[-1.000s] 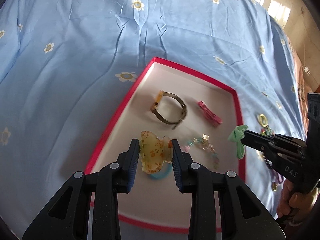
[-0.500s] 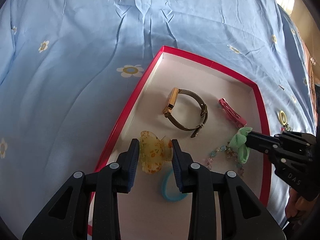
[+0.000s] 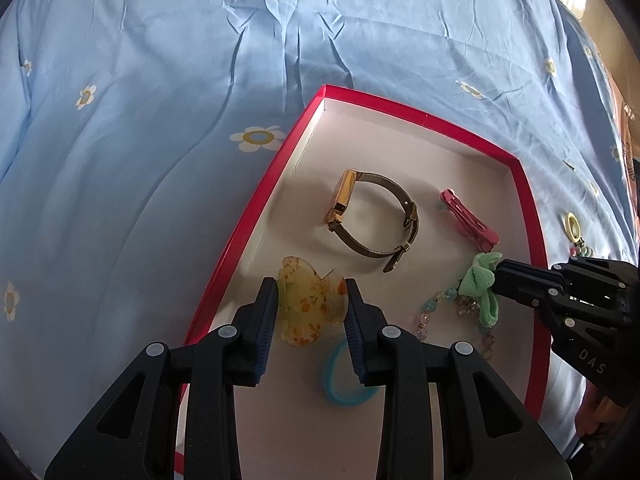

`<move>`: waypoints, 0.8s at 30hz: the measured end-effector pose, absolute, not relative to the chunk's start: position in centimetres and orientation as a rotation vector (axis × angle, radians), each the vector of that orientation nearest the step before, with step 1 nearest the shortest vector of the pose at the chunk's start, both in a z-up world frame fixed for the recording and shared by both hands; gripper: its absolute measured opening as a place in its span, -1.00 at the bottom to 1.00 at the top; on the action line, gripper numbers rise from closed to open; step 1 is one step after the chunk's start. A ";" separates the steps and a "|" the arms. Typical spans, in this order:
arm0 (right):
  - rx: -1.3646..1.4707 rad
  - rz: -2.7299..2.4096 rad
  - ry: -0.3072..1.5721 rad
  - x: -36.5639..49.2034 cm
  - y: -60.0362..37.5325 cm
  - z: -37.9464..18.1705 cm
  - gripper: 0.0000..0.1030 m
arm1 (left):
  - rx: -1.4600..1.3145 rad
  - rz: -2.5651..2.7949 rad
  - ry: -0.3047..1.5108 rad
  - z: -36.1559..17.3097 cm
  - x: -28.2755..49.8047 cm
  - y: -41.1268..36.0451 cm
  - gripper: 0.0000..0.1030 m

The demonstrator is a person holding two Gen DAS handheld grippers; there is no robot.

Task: Organize jewelry
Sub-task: 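Carry both items into the box and open both grippers, then grasp the purple hair tie with the left gripper while the right gripper grasps the black bead bracelet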

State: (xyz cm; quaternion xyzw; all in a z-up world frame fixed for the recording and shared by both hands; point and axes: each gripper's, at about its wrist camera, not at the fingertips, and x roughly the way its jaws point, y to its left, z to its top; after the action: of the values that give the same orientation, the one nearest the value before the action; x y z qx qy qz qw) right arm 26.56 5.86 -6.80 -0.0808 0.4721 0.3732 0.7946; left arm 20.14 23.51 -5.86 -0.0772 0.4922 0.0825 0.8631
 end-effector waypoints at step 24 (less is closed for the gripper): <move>-0.023 0.782 0.936 24.2 0.6 -3.5 -0.41 | -0.251 0.165 0.966 -3.3 16.4 22.6 -0.12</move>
State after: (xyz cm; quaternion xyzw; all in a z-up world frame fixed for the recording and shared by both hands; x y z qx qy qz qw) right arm 24.24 0.56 -3.47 -0.0107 0.4395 0.3673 0.8196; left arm 16.45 22.63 -3.27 -0.1204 0.4625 0.0789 0.8749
